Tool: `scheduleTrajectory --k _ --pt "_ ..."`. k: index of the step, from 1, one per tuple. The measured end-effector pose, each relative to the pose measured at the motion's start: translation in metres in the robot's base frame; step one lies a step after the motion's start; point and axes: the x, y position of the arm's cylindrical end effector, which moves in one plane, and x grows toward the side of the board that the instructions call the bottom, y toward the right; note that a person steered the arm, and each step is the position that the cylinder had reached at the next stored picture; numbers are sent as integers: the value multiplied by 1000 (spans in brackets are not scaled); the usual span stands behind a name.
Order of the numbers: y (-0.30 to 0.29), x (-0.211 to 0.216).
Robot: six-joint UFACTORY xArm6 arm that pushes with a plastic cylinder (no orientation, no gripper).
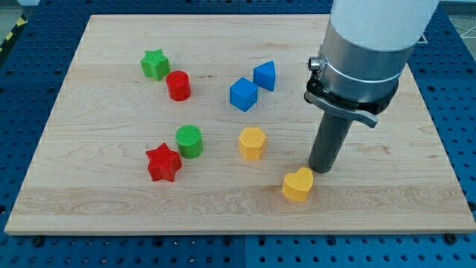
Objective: Push yellow heart up a bit
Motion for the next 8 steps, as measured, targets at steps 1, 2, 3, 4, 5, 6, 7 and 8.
scheduleTrajectory --k 1,2,3,4,5,6,7,8 --pt "45 -11" --pt "72 -15" --pt "79 -15" --pt "87 -10" --pt "108 -7" --pt "102 3" --pt "74 18" --pt "55 38"
